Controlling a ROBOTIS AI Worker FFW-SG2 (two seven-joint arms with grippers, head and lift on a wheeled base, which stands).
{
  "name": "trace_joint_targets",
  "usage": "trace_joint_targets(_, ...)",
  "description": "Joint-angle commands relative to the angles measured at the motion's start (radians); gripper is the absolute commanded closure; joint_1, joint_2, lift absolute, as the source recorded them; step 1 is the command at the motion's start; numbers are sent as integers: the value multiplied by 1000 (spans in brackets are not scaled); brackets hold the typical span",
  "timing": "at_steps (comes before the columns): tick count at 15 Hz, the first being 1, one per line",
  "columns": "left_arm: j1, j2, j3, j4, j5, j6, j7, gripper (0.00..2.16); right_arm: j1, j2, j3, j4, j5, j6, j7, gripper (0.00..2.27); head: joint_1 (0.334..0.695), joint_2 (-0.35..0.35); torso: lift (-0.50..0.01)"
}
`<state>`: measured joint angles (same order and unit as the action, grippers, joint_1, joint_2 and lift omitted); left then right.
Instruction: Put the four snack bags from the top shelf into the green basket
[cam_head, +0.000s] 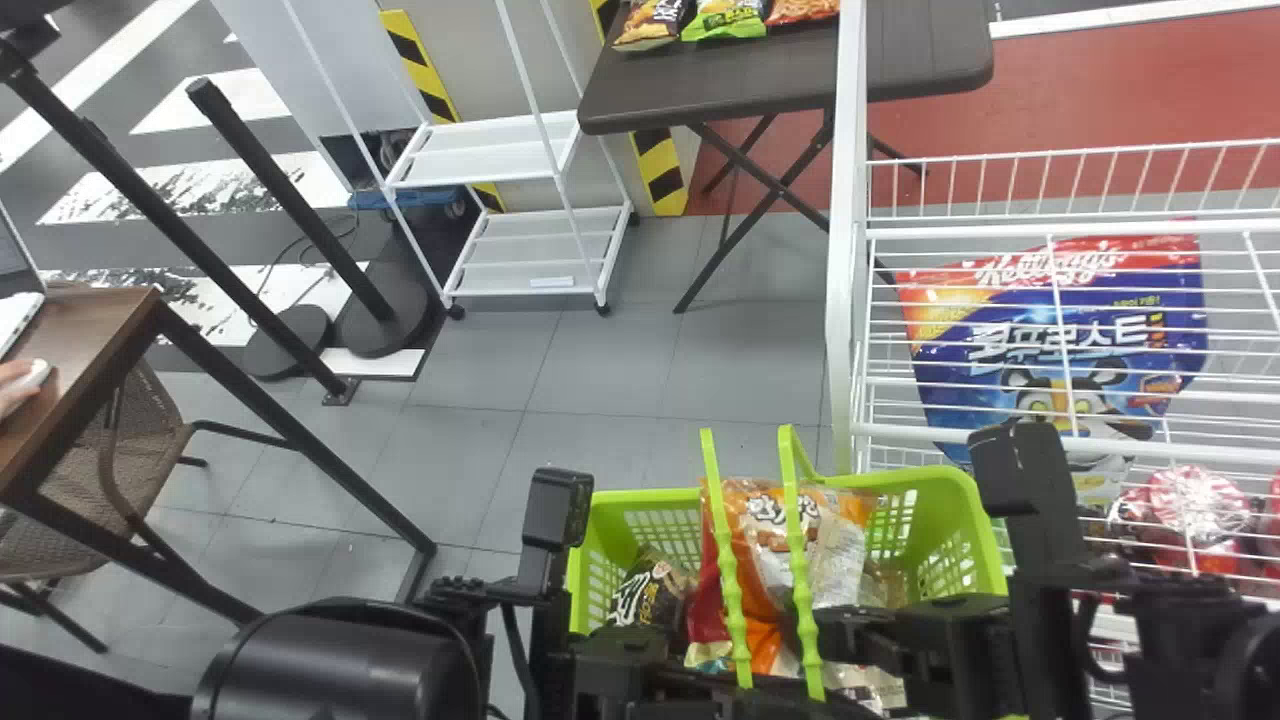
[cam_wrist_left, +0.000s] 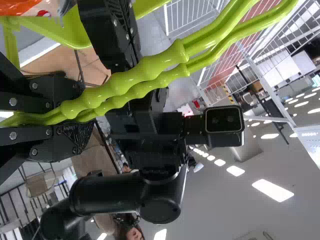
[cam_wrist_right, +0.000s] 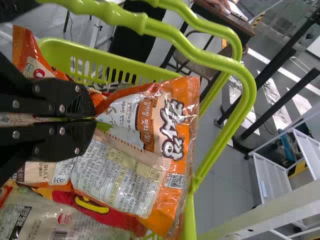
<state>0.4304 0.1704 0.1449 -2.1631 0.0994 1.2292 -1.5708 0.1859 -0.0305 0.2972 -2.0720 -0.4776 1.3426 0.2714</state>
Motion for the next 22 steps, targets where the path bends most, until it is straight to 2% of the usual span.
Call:
trace_joint_targets(1,1,3,8,3,3,0,-10,2145,17,-17,-55,-62,11,86,2,-2,695,350,0)
trace_joint_targets(2,-1,3,8,5,3,0,-10,2148,40,-19,-109,-126,5,148,15,-2,695,350,0)
trace_joint_targets(4,-5,3,8,8,3,0,-10,2148,79,-19,-247,-234,-15,221,77,33,695,307,0)
trace_joint_targets(6,-5,3,7,9,3,0,-10,2145,115,-17,-362,-306,2,166,77,33,695,249,0)
trace_joint_targets(7,-7,3,7,9,3,0,-10,2145,138,-17,-395,-316,54,47,77,33,695,156,0)
trace_joint_targets(10,-4,4,8,8,5,0,-10,2148,210,-11,-386,-266,344,-435,28,33,695,-6,0)
trace_joint_targets(12,-2,4,12,8,6,0,-10,2148,251,-11,-411,-178,364,-736,45,33,695,-114,0)
trace_joint_targets(14,1,1,13,5,5,0,-10,2145,291,-3,-429,-82,364,-1000,46,33,695,-179,0)
trace_joint_targets(16,1,0,12,8,5,0,-10,2145,326,31,-444,-20,436,-1199,83,33,695,-204,0)
trace_joint_targets(19,7,-9,16,5,0,0,-10,2148,351,31,-524,24,467,-1306,221,36,695,-234,0)
trace_joint_targets(22,22,-17,24,-7,0,0,-10,2145,379,31,-529,29,468,-1340,226,39,695,-261,0)
